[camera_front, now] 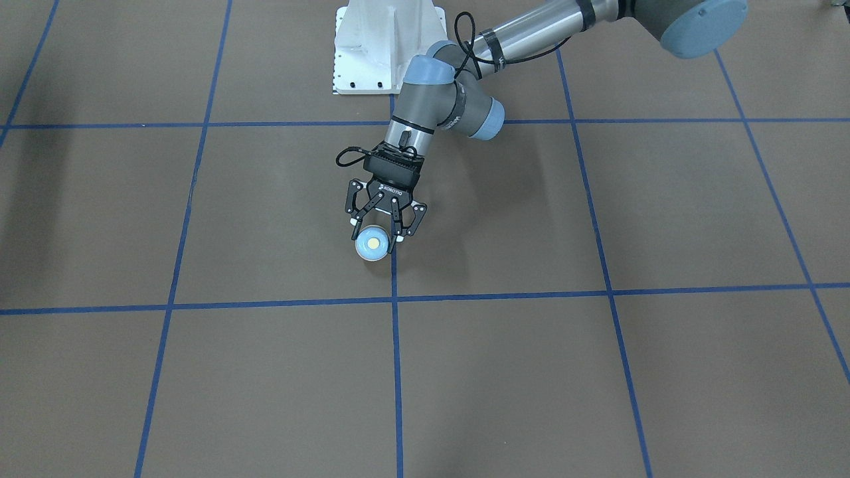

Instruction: Place and press bell with both arms

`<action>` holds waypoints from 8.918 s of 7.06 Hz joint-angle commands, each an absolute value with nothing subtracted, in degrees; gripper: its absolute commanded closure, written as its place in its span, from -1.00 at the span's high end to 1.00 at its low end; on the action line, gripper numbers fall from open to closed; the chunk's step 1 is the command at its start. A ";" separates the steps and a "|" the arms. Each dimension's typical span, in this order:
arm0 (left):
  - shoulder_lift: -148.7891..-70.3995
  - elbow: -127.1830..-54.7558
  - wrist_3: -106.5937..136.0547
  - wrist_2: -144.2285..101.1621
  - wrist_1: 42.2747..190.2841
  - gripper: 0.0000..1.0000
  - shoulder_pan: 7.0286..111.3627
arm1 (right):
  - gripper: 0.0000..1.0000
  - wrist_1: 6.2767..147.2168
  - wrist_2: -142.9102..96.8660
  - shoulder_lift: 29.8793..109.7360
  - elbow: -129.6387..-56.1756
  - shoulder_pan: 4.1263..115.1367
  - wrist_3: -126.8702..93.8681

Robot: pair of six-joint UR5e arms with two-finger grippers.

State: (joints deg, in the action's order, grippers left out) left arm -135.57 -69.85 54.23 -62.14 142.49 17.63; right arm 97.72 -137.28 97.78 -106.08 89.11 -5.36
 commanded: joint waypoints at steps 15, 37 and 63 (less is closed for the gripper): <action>-136.50 -76.36 56.25 -71.42 131.54 1.00 25.37 | 1.00 97.12 -139.14 88.88 -106.96 84.31 -15.79; -100.02 -98.70 -1.23 -120.41 103.01 1.00 75.67 | -1.00 92.28 -113.64 41.13 -82.71 34.55 -74.53; -88.07 -93.16 -18.19 -128.15 97.91 1.00 94.13 | 1.00 106.27 -131.57 86.92 -107.51 82.42 -6.61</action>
